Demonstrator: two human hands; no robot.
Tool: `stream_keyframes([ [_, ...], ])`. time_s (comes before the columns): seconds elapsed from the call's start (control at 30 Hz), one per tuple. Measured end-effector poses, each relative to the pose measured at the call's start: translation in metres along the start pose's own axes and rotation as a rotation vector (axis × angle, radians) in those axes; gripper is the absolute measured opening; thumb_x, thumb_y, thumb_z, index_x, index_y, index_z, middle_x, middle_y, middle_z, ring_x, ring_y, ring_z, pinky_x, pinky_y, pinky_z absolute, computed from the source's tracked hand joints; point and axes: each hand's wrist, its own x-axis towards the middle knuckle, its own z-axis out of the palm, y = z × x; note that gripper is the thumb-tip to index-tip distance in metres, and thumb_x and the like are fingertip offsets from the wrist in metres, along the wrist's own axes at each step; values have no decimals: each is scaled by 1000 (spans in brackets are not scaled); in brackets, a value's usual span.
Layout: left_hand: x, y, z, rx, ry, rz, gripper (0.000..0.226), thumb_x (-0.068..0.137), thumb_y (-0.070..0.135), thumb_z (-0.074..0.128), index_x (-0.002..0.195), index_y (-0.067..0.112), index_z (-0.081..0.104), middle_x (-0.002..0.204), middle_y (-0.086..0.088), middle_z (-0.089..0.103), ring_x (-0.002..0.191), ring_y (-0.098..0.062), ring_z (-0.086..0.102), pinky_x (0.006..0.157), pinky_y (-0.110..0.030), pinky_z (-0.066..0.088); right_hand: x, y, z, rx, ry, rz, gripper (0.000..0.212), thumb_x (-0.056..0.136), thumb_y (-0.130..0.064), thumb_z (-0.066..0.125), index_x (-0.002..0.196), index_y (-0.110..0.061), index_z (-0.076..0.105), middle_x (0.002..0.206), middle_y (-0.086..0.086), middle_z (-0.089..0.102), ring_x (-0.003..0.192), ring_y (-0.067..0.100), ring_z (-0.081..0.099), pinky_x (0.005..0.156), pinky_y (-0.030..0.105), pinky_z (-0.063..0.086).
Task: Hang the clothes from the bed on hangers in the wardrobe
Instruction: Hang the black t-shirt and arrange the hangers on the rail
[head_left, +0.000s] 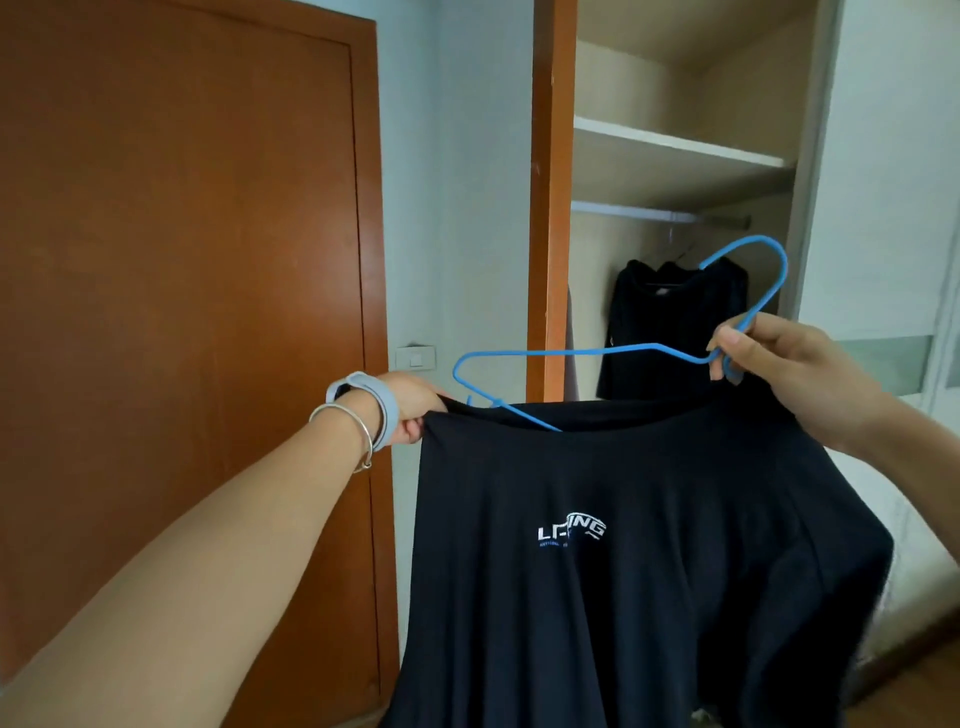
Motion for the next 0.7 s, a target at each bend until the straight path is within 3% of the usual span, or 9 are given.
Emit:
stream_keyframes([
  [0.17, 58, 3, 5, 101, -134, 28, 27, 85, -4, 40, 71, 18, 44, 60, 2, 28, 49, -8, 20, 29, -12, 16, 10, 7, 14, 60, 147, 33, 26, 64, -58, 55, 58, -34, 65, 56, -12, 63, 55, -1, 51, 60, 4, 43],
  [0.23, 77, 3, 15, 148, -190, 44, 25, 84, -5, 40, 75, 18, 44, 60, 2, 27, 46, -7, 21, 28, -12, 17, 11, 15, 15, 15, 141, 60, 29, 62, -62, 56, 61, -35, 65, 55, -13, 62, 54, -2, 50, 59, 3, 42],
  [0.33, 106, 8, 34, 179, -243, 89, 23, 84, -6, 41, 76, 15, 44, 60, 0, 28, 47, -8, 23, 28, -12, 18, 12, 34, 8, -105, 144, 123, 22, 88, -34, 51, 70, -26, 61, 54, -14, 61, 52, -3, 50, 62, 5, 42],
  [0.4, 121, 14, 51, 190, -277, 113, 21, 84, -6, 42, 78, 14, 48, 61, 0, 30, 49, -9, 23, 28, -12, 17, 14, 49, -1, -223, 103, 174, 24, 95, -15, 45, 75, -16, 58, 56, -13, 62, 53, -4, 51, 61, 2, 41],
  [0.53, 140, 36, 98, 162, -336, 202, 23, 83, -6, 49, 83, 14, 61, 62, -2, 40, 42, -7, 30, 28, -10, 19, 22, 80, -14, -426, 32, 224, 25, 93, -15, 49, 70, -15, 59, 56, -17, 63, 54, -7, 55, 59, -1, 39],
  [0.6, 143, 52, 129, 197, -371, 274, 24, 82, -6, 51, 76, 14, 62, 65, -4, 45, 46, -9, 32, 29, -10, 21, 34, 91, -16, -502, 5, 213, 27, 92, -18, 51, 66, -19, 59, 55, -18, 62, 54, -7, 55, 58, 1, 38],
  [0.7, 143, 76, 173, 196, -407, 372, 25, 83, -7, 48, 77, 9, 65, 74, -7, 47, 41, -8, 36, 31, -11, 24, 56, 110, -18, -490, -11, 203, 22, 92, -19, 52, 72, -20, 62, 61, -8, 64, 60, -3, 58, 70, 10, 46],
])
